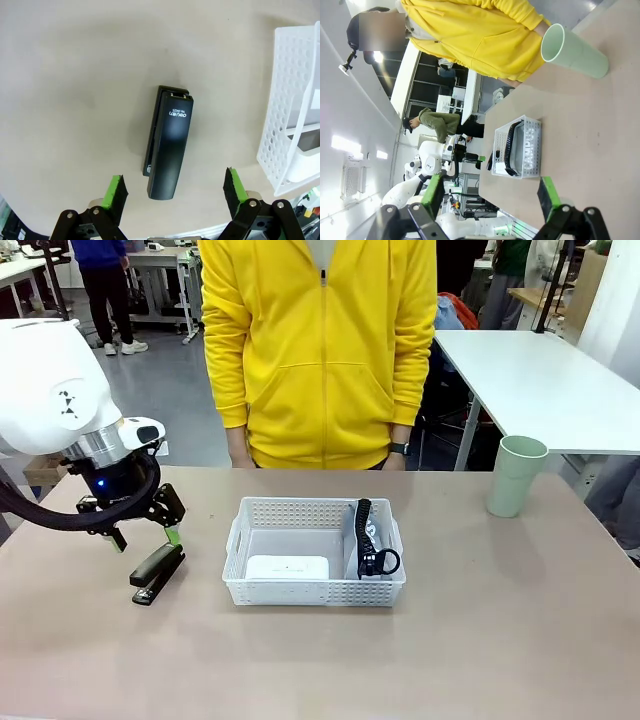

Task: Efficiently arrange items inside the basket to fit them all.
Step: Pick up the Stapler and place it inside the Organizing basket.

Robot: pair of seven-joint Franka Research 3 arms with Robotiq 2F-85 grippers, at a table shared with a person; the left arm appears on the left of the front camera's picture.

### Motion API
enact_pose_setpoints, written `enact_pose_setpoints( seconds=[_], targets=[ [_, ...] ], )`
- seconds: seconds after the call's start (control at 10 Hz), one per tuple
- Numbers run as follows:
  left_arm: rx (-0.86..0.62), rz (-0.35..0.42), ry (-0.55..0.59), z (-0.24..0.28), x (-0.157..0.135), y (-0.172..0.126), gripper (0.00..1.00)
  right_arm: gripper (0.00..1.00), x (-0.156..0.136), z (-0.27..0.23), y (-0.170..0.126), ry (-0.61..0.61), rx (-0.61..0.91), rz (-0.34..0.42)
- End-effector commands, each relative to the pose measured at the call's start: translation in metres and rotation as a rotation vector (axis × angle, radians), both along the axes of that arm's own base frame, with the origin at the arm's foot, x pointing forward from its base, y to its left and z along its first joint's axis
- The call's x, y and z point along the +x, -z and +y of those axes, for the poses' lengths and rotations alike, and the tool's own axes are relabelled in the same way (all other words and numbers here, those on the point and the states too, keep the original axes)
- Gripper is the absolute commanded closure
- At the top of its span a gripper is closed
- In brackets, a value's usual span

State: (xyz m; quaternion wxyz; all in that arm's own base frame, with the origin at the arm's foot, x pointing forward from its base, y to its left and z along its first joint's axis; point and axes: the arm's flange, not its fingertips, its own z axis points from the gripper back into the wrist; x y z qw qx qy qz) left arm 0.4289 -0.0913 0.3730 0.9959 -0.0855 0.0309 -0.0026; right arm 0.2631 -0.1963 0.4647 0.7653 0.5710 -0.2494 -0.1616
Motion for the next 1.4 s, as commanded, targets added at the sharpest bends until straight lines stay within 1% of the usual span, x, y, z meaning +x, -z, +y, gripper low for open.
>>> enact_pose_setpoints(
  seconds=[0.0,0.1,0.2,0.3,0.4,0.6,0.8,0.9,1.1,1.3],
  targets=[
    [0.02,-0.021,0.154,-0.002,-0.003,0.006,0.0,0.0,0.002,0.0,-0.001,0.002,0.006,-0.039],
    [0.007,-0.066,0.319,0.004,-0.012,0.006,0.0,0.0,0.002,0.0,-0.001,0.002,0.006,-0.039],
    [0.014,-0.083,0.366,0.009,-0.016,0.007,0.0,0.0,0.002,0.0,-0.001,0.002,0.006,-0.039],
    [0.056,-0.103,0.353,0.011,-0.016,0.012,0.0,0.0,0.002,0.0,-0.001,0.002,0.006,-0.039],
    [0.069,-0.128,0.374,0.011,-0.017,0.015,0.0,0.0,0.002,0.0,-0.001,0.002,0.006,-0.039],
    [0.05,-0.121,0.388,0.01,-0.019,0.018,0.0,0.0,0.002,0.0,-0.001,0.002,0.006,-0.039],
    [0.075,-0.136,0.34,0.004,-0.017,0.028,0.0,0.0,0.002,0.0,-0.001,0.002,0.006,-0.039],
    [0.08,-0.115,0.382,-0.001,-0.018,0.036,0.0,0.0,0.002,0.0,-0.001,0.002,0.006,-0.039],
    [0.116,-0.111,0.401,-0.015,-0.013,0.056,0.0,0.0,0.002,0.0,-0.001,0.002,0.006,-0.039],
    [0.125,-0.094,0.4,-0.022,-0.008,0.064,0.0,0.0,0.002,0.0,-0.001,0.002,0.006,-0.039]
  ],
)
